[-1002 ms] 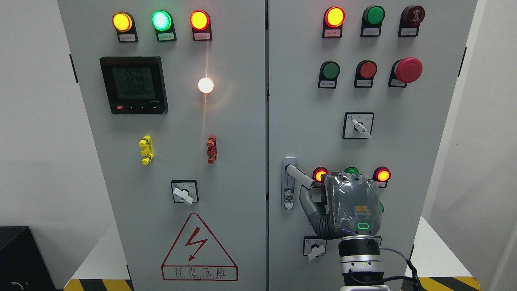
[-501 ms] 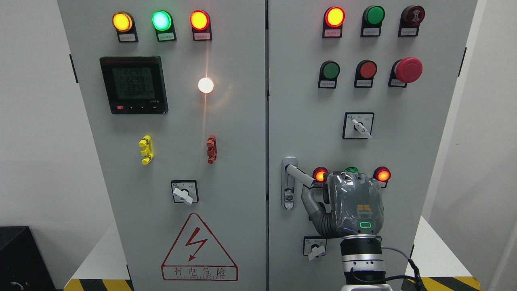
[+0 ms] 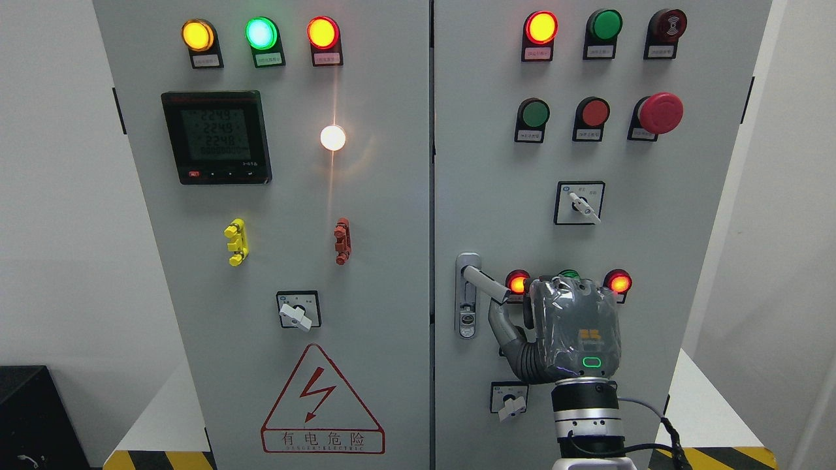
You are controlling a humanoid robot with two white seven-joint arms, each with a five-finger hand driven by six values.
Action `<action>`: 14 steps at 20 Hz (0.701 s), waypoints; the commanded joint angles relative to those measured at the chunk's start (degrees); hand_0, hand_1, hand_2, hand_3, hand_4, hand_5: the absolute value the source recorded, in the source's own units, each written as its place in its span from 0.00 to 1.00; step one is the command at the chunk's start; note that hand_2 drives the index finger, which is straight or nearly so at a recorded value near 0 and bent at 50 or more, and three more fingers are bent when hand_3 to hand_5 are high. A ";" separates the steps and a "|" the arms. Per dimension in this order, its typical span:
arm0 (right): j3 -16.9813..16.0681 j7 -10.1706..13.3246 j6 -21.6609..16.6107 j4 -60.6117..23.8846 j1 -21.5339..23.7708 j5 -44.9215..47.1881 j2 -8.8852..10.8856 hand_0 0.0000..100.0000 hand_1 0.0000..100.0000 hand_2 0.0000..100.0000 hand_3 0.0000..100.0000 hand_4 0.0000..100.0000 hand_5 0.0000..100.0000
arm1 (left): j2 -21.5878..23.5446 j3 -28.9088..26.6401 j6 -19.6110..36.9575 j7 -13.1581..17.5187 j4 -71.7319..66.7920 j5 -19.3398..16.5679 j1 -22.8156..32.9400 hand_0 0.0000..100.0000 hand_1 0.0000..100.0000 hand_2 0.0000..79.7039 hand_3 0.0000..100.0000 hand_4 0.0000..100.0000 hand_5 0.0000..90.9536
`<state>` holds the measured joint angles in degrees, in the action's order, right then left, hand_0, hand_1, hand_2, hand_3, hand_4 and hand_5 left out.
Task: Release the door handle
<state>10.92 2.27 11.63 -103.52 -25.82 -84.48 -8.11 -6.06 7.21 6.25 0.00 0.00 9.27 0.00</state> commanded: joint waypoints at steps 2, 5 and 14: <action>-0.20 0.01 -0.11 -0.01 -0.11 0.02 0.02 0.59 0.37 0.93 1.00 0.99 1.00 | 0.00 0.00 -0.01 0.00 -1.67 0.05 -1.50 0.12 0.56 0.00 0.00 0.00 0.00; -0.20 0.01 -0.11 -0.01 -0.19 0.02 0.02 0.59 0.37 0.93 1.00 0.99 1.00 | 0.00 0.00 -0.01 0.00 -1.67 0.05 -1.50 0.12 0.56 0.00 0.00 0.00 0.00; -0.20 0.01 -0.20 -0.36 -0.19 0.19 0.02 0.60 0.35 0.93 1.00 0.99 1.00 | 0.00 0.00 -0.01 0.00 -1.67 -0.04 -1.50 0.12 0.56 0.00 0.00 0.00 0.00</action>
<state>10.78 2.26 11.46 -103.66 -25.99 -84.44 -8.10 -6.06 7.21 6.25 0.00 0.00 9.25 0.00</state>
